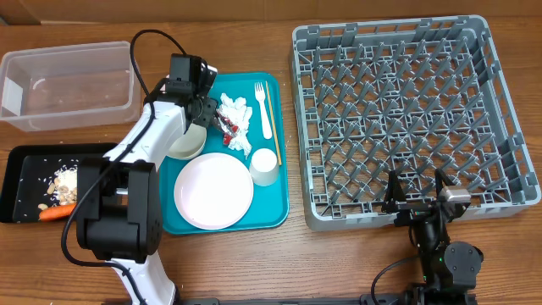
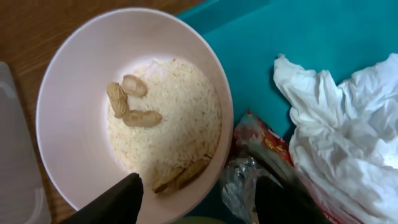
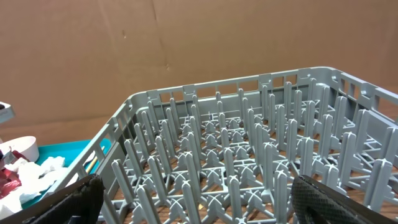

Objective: Sort waste into correct bins and load items into the dishwasher rack
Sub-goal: 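Move the left gripper to the upper white bowl and grasp its rim, then lift the upper white bowl with the left gripper off the teal tray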

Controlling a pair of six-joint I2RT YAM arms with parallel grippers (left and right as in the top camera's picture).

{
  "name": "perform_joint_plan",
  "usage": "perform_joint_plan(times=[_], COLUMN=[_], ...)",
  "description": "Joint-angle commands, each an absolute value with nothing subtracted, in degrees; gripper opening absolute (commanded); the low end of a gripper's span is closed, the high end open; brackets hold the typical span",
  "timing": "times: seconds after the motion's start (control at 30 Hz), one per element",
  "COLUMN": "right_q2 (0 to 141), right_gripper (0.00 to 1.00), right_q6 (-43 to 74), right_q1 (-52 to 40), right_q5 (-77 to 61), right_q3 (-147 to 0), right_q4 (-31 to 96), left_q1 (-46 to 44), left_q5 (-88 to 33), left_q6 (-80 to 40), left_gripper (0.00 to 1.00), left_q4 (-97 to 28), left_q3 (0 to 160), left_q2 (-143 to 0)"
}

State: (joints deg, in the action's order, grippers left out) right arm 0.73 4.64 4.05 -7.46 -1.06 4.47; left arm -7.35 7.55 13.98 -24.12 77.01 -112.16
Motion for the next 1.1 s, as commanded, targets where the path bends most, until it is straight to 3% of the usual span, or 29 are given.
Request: perform_joint_plan(times=[0.0, 0.63, 0.87, 1.07], right_q2=[0.19, 0.19, 0.19, 0.19], right_gripper=[1.00, 1.00, 1.00, 1.00], right_q6=[4.45, 4.45, 4.45, 4.45], right_q1=[4.25, 4.25, 4.25, 4.25], right_q5=[-7.16, -7.16, -7.16, -7.16], right_q3=[-0.47, -0.47, -0.47, -0.47], right_q4=[4.21, 4.21, 4.21, 4.21], left_q1=[-7.16, -7.16, -7.16, -7.16], left_q5=[8.08, 7.22, 5.32, 3.38], left_q6=[15.25, 17.78, 17.54, 17.54], left_gripper=[0.61, 0.63, 0.56, 0.56], left_q4=[-22.96, -17.04, -16.91, -16.82], left_q3=[77.76, 77.76, 77.76, 77.76], left_q2=[-112.38, -115.44, -115.87, -116.36])
